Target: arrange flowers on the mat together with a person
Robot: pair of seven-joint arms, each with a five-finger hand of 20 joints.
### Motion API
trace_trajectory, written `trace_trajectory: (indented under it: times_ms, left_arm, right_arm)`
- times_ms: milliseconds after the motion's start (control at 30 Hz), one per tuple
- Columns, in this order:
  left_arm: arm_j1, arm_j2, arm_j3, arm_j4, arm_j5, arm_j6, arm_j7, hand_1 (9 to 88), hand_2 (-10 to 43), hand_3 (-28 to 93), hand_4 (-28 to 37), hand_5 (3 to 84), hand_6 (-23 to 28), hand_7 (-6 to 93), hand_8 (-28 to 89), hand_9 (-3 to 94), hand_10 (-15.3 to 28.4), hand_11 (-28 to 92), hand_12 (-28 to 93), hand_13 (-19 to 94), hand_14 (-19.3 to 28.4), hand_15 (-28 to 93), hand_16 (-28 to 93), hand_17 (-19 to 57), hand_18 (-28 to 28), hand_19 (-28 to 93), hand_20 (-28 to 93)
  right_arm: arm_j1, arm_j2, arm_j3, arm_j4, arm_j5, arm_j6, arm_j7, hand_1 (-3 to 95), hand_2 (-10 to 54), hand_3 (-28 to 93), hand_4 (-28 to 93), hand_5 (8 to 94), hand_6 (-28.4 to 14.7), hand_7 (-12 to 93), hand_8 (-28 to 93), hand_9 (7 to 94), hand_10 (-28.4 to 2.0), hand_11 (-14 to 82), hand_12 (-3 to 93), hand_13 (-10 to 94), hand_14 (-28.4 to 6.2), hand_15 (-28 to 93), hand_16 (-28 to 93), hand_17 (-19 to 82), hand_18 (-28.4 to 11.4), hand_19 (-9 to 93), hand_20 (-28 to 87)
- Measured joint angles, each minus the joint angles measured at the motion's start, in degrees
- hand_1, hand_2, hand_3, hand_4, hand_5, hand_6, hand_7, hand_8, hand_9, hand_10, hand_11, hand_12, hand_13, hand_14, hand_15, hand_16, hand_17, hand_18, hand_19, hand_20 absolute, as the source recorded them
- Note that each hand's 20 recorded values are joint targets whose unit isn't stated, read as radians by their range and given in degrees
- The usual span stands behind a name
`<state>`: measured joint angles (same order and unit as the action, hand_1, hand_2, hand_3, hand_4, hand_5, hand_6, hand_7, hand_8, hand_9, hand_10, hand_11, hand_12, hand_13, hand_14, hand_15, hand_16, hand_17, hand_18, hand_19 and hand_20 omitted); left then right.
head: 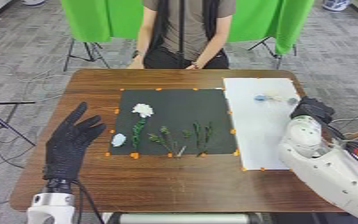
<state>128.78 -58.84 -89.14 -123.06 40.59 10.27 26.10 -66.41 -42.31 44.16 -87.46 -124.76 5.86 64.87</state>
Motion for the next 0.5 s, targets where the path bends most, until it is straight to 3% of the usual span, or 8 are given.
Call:
trace_trajectory:
  times_ms: [267,500]
  left_arm:
    - [0.17,0.0,-0.14,0.0,-0.25,0.05,0.03,22.4,7.6,75,-26.3,34.3,7.1,11.7,-9,38.5,19.1,26,11,31,25.5,53,-9,-2.7,27.3,71,-6]
    - [2.01,0.0,-2.16,-0.34,-1.0,0.66,0.37,22.4,7.7,75,-26.4,34.2,7.0,11.8,-9,38.4,19.1,26,11,31,25.4,53,-9,-2.7,27.3,71,-6]
  right_arm:
    - [-2.43,0.08,0.28,-1.67,-3.79,3.34,0.21,63.5,-9.5,63,-28,81.0,2.4,28,-3,93.7,-4.9,11.9,37.1,85,-1.5,44,32,28,-16.9,72,15]
    - [-4.42,0.63,-0.07,-13.32,-8.44,7.83,0.32,63.5,-9.5,64,-28,81.5,1.4,27,-3,93.7,-5.6,12.6,37.1,85,-2.7,45,32,27,-16.6,72,15]
